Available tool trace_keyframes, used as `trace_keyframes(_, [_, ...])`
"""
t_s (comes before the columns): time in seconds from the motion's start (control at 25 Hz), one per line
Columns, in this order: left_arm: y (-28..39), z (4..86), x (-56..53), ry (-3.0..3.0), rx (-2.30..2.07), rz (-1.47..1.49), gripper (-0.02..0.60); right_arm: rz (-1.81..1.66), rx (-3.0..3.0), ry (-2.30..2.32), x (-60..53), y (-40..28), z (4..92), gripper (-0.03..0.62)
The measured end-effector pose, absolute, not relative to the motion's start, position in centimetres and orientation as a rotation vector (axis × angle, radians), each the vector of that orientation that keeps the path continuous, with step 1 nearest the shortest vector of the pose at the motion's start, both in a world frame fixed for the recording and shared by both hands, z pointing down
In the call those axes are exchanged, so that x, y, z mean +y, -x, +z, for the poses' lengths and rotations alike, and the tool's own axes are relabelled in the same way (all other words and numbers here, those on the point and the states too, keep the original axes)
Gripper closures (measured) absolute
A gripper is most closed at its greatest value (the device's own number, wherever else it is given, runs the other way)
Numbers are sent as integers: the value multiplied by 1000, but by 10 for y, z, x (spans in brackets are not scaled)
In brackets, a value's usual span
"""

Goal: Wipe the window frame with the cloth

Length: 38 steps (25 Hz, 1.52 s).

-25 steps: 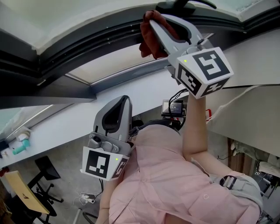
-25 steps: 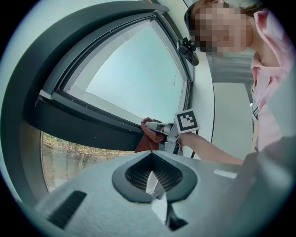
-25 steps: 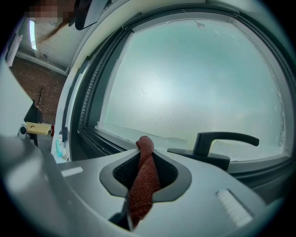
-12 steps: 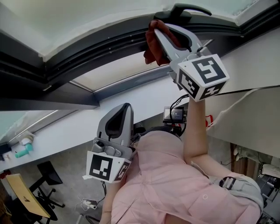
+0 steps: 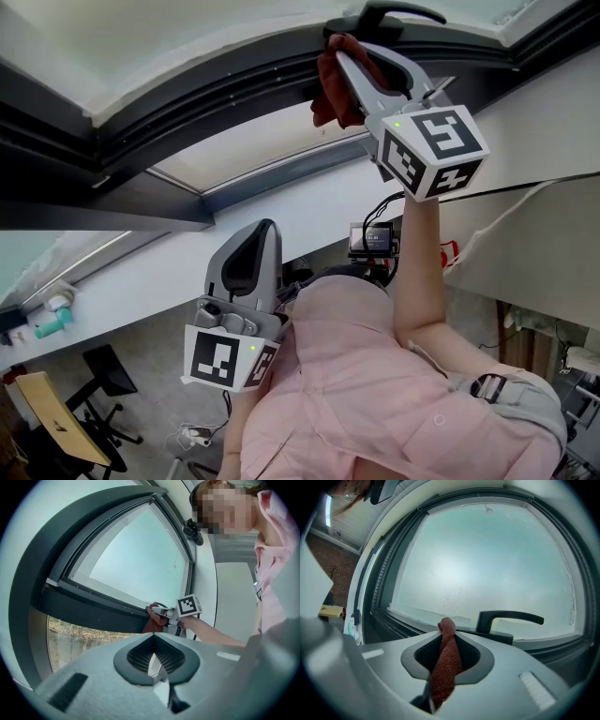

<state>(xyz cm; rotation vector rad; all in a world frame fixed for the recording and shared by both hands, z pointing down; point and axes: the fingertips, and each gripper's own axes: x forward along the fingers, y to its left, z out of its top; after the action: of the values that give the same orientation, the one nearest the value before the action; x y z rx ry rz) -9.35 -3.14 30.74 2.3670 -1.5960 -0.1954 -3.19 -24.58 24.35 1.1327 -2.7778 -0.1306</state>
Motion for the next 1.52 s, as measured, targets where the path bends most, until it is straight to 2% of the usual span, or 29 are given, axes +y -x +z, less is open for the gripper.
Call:
trace_keyframes(1.24, [99,317,-10,-2280,-1704,-191,586,-197,-2761,-1205,-243,31,242,528])
trace_keyframes(1.52, [100,318,-11,-2284,-1692,-190,586,-310,-2726,-1145,-242,33,240,528])
